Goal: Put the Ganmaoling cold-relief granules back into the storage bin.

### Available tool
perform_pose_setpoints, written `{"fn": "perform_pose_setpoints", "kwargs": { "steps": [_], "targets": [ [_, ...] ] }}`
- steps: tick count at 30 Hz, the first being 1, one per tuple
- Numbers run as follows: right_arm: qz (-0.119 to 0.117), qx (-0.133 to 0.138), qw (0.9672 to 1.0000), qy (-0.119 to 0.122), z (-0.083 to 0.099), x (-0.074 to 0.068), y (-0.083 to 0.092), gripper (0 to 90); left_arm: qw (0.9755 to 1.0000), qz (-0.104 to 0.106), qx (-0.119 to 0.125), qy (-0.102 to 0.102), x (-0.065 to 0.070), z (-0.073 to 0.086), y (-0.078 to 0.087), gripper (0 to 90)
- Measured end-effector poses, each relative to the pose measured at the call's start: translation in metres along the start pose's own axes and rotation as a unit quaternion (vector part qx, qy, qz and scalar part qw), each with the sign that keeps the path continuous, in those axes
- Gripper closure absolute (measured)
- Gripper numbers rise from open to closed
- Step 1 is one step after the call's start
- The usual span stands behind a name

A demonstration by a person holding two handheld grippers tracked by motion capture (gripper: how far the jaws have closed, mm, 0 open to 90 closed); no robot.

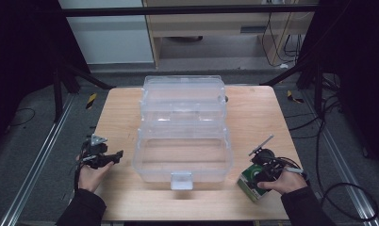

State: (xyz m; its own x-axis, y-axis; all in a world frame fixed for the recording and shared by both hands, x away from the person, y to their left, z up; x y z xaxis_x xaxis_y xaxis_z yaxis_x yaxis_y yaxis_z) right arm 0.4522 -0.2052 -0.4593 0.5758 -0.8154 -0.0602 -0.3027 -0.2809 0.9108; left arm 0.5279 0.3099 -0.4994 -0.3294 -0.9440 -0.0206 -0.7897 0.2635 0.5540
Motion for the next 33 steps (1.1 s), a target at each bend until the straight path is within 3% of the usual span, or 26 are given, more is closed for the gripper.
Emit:
{"fn": "perform_pose_setpoints", "kwargs": {
  "steps": [8,22,30,33],
  "targets": [
    [0.012,0.035,0.9993,0.005,-0.009,0.007,0.017,17.2,1.0,0.001,-0.002,-0.001,0.001,0.001,-0.001,28.9],
    [0.027,0.073,0.9969,0.012,-0.033,0.013,0.047,17.3,1.0,0.006,-0.007,-0.002,0.003,0.002,-0.004,28.8],
    [0.031,0.093,0.9945,0.037,-0.054,0.011,0.067,17.3,1.0,0.003,-0.005,-0.003,0.003,0.002,-0.003,28.6],
    [0.032,0.105,0.9922,0.059,-0.068,0.008,0.077,17.3,1.0,0.003,-0.006,-0.004,0.003,0.002,-0.003,28.5]
  ]
}}
Point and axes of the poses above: each handheld gripper's, and its own axes: y roughly backward along the jaws, z roughly out of its underside, x roughly to its right, the point moved 5 cm from there along -y, roughly forward along the jaws, and after that the axes turned 11 degrees about x, right-handed, at the moved point
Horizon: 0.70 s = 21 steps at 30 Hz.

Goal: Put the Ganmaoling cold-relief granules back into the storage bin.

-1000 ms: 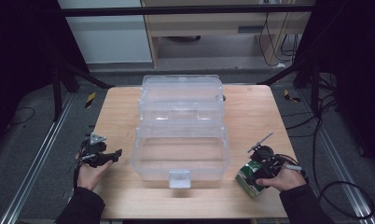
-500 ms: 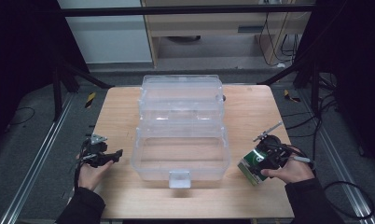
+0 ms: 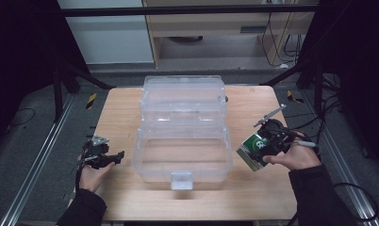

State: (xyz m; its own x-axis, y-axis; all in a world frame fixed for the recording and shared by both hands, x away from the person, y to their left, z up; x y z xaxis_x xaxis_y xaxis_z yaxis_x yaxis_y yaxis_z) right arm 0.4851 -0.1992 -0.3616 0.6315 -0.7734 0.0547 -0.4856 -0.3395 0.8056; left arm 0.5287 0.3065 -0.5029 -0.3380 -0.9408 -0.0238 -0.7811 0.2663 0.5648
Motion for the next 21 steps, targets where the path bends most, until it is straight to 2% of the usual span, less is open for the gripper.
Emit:
{"fn": "perform_pose_setpoints", "kwargs": {
  "steps": [4,5,7,8,11,15,16,19,21],
  "targets": [
    [-0.009,0.006,0.9998,0.018,-0.011,-0.002,0.004,17.3,1.0,0.0,-0.001,-0.001,0.0,0.001,-0.001,28.4],
    [-0.016,0.01,0.9993,0.033,-0.019,-0.004,0.005,17.3,1.0,0.001,0.0,0.0,0.0,0.001,-0.001,28.4],
    [-0.017,0.012,0.999,0.04,-0.022,-0.005,0.006,17.3,1.0,0.001,0.0,0.0,0.0,0.0,0.0,28.4],
    [-0.026,0.014,0.9979,0.057,-0.029,-0.009,0.006,17.3,1.0,0.001,-0.001,-0.001,0.0,0.0,0.0,28.4],
    [-0.041,0.02,0.996,0.076,-0.038,-0.014,0.007,17.3,1.0,0.001,0.0,0.0,0.0,0.001,-0.001,28.4],
    [-0.049,0.029,0.9938,0.095,-0.048,-0.018,0.008,17.3,1.0,0.001,-0.003,-0.001,0.0,0.001,-0.001,28.4],
    [-0.057,0.031,0.992,0.109,-0.054,-0.021,0.007,17.3,1.0,0.001,-0.004,-0.001,0.0,0.001,-0.001,28.4],
    [-0.066,0.03,0.9894,0.126,-0.062,-0.025,0.005,17.3,1.0,0.002,-0.002,-0.001,0.0,0.001,-0.001,28.4],
    [-0.069,0.03,0.9888,0.129,-0.064,-0.026,0.004,17.3,1.0,0.002,-0.003,-0.001,0.001,0.001,-0.001,28.4]
  ]
}}
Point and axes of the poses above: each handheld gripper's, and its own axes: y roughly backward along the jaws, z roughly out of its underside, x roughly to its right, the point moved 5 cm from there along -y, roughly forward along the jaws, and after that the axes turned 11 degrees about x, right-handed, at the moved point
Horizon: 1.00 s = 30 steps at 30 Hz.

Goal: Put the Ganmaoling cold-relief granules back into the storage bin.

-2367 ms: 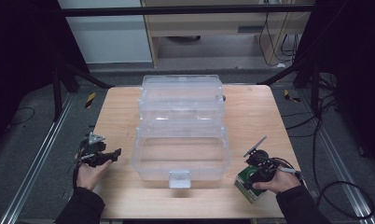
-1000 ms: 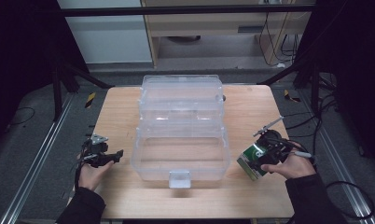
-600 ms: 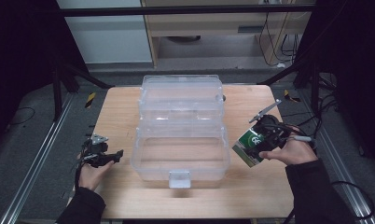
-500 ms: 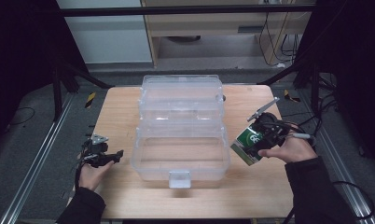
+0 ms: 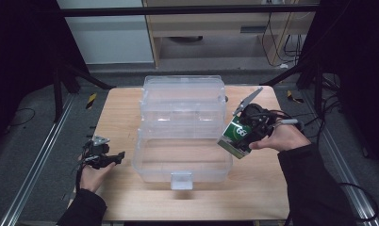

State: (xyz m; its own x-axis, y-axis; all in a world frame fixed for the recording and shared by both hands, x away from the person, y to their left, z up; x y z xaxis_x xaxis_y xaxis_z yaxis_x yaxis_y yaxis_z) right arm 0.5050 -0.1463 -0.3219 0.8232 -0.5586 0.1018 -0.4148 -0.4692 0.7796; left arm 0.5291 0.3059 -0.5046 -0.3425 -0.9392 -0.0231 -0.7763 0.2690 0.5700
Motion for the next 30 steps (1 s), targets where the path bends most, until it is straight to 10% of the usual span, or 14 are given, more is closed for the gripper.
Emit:
{"fn": "perform_pose_setpoints", "kwargs": {
  "steps": [13,30],
  "targets": [
    [-0.055,-0.006,0.9952,0.08,-0.027,-0.011,-0.013,17.2,1.0,0.002,-0.003,-0.002,0.001,0.001,-0.001,28.3],
    [-0.121,-0.026,0.9759,0.18,-0.038,-0.023,-0.041,17.1,1.0,0.002,-0.007,-0.004,0.001,0.002,-0.003,28.2]
  ]
}}
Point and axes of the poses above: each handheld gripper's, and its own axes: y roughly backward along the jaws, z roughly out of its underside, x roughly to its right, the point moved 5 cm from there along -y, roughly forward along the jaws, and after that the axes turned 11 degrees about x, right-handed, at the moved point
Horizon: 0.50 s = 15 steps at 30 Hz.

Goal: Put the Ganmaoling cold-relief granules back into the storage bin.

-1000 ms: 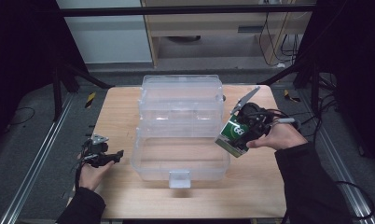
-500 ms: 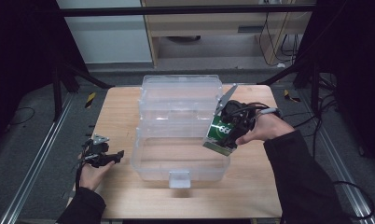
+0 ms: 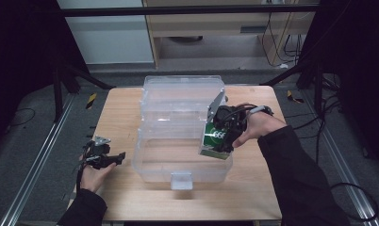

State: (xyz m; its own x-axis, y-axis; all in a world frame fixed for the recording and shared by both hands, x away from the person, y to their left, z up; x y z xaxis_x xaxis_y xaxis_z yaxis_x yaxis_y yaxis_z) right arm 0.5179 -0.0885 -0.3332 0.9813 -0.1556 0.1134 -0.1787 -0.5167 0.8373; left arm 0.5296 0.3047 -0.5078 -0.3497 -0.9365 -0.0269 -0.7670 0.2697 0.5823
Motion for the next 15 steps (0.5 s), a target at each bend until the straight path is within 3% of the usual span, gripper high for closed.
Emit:
{"fn": "perform_pose_setpoints", "kwargs": {
  "steps": [15],
  "targets": [
    [-0.036,-0.02,0.9963,0.076,0.001,-0.01,-0.019,17.1,1.0,0.001,-0.002,-0.001,0.0,0.001,-0.001,28.1]
  ]
}}
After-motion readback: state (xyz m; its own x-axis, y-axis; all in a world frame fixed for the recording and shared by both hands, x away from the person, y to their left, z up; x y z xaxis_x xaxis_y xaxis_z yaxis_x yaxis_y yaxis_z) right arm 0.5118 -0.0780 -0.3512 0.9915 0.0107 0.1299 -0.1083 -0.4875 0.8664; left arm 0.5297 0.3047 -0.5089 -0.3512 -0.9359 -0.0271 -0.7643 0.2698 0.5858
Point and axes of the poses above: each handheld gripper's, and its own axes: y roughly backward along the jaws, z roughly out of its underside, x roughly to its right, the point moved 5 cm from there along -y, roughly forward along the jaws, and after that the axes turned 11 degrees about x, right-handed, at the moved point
